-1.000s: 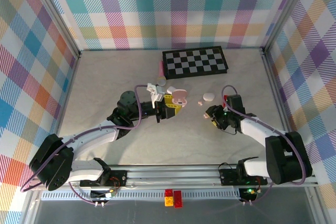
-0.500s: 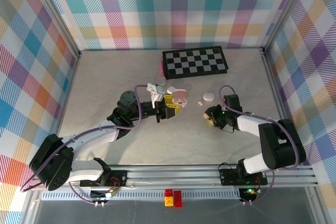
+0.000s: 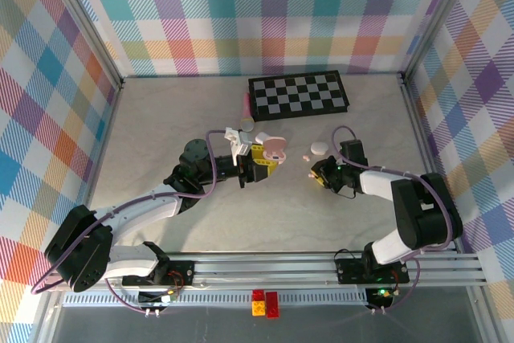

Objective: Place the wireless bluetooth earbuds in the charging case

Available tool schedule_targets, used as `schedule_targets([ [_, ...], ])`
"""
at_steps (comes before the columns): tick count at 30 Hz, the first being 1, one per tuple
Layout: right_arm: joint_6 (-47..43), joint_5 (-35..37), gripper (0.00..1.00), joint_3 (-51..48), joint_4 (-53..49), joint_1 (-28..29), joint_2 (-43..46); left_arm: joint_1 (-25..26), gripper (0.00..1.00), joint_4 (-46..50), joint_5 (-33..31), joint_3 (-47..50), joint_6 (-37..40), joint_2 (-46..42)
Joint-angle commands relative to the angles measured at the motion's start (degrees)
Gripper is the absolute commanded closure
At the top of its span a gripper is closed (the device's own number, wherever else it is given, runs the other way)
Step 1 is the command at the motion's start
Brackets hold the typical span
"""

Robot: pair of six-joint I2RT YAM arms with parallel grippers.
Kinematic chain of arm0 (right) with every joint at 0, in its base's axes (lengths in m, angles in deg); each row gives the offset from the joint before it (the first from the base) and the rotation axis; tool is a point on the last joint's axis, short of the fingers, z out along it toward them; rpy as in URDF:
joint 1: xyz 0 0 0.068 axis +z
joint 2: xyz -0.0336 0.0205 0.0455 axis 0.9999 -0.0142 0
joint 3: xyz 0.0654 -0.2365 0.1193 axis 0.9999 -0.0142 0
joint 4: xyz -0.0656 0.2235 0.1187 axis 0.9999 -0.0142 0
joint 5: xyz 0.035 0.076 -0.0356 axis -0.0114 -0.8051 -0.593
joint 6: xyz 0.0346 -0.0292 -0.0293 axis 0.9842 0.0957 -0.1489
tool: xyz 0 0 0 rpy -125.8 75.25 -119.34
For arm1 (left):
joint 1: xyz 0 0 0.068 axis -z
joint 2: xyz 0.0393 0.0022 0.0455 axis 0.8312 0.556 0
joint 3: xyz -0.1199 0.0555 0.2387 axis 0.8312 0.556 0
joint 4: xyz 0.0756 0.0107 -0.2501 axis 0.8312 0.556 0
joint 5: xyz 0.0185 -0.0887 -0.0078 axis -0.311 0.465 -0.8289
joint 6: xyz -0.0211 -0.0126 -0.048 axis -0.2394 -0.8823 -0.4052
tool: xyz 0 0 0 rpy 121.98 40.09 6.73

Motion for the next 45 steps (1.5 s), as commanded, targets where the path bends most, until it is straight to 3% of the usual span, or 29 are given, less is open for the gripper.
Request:
schedule_targets([
  [1, -3.1, -1.8, 0.7, 1.6, 0.0, 0.1, -1.1, -0.4, 0.65, -1.5, 0.7, 0.5, 0.4, -1.5],
  [14, -7.7, -0.3, 0.73, 3.4, -5.2, 0.1, -4.0, -0.4, 0.65, -0.9, 0.6, 0.3, 0.5, -1.7],
  [23, -10.7, 0.8, 0.81, 4.6, -7.9, 0.1, -3.9, -0.4, 0.65, -0.2, 0.4, 0.5, 1.0, -2.0],
  [34, -32.6, 8.1, 0.8, 8.6, -21.2, 3.6, 13.2, -0.5, 0.65, 2.1, -0.8, 0.0, 2.5, -1.0],
  [40, -44.6, 12.6, 0.81, 13.9, -29.9, 9.3, 25.0, -1.1, 0.65, 1.7, -2.2, 0.1, 4.7, 0.0],
  [45, -52.3, 16.7, 0.82, 21.2, -36.1, 15.7, 28.8, -1.6, 0.64, 0.2, -6.2, 0.8, 7.9, 1.7],
])
